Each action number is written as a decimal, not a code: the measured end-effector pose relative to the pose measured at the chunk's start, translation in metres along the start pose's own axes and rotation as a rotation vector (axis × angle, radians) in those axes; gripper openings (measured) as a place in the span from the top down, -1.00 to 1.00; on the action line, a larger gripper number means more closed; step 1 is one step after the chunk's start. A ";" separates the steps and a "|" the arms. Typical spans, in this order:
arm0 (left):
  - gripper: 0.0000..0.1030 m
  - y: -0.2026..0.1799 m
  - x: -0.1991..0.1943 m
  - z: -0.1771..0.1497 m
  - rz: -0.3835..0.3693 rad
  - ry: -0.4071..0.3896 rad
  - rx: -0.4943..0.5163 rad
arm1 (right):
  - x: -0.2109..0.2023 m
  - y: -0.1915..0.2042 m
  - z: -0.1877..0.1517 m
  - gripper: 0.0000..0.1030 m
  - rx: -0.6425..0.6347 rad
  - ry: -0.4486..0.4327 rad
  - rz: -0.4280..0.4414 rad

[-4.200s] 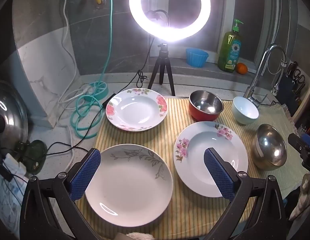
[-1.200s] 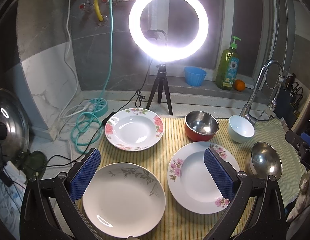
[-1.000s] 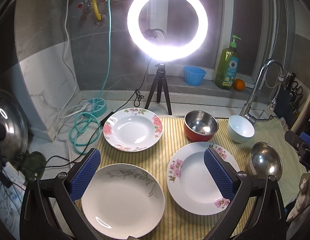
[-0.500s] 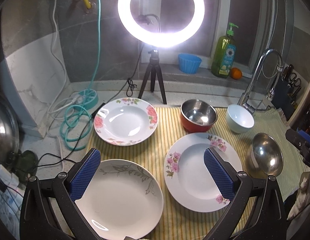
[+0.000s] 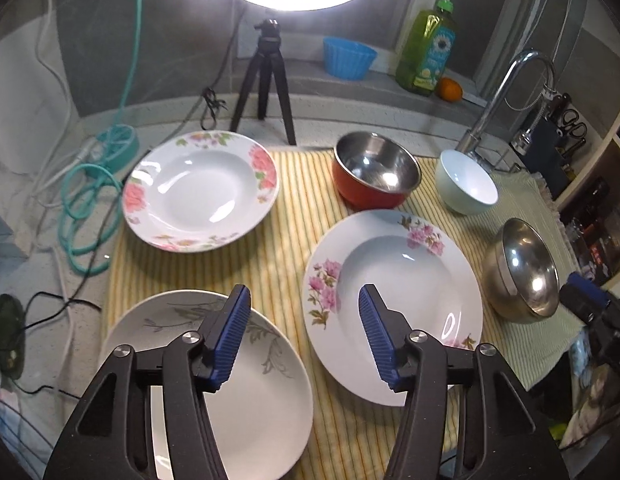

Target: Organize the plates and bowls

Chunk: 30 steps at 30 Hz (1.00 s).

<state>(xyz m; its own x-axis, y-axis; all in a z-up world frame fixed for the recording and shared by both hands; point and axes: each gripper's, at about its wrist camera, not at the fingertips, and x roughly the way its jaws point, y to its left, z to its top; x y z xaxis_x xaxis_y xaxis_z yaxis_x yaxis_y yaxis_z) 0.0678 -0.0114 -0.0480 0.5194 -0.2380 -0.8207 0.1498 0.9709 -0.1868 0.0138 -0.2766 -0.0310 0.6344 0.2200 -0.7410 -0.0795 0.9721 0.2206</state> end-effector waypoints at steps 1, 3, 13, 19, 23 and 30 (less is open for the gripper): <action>0.04 0.002 0.005 0.001 -0.018 0.018 -0.005 | 0.003 -0.001 -0.003 -0.06 0.013 0.024 0.024; 0.13 0.003 0.014 0.004 -0.054 0.048 -0.002 | 0.012 -0.006 -0.009 0.01 0.049 0.070 0.072; 0.35 0.000 0.052 0.027 -0.164 0.160 0.026 | 0.040 -0.021 -0.029 0.10 0.184 0.184 0.143; 0.39 0.005 0.074 0.041 -0.164 0.202 0.047 | 0.057 -0.036 -0.035 0.20 0.273 0.218 0.170; 0.46 0.008 0.088 0.046 -0.161 0.232 0.060 | 0.065 -0.036 -0.035 0.21 0.280 0.229 0.169; 0.50 0.005 0.102 0.050 -0.181 0.263 0.063 | 0.073 -0.040 -0.036 0.28 0.282 0.249 0.169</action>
<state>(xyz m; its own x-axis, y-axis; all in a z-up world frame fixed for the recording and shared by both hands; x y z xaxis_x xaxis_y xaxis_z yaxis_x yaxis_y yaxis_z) 0.1634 -0.0322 -0.1060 0.2456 -0.3841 -0.8900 0.2757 0.9079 -0.3157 0.0357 -0.2962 -0.1171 0.4226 0.4215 -0.8023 0.0685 0.8679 0.4920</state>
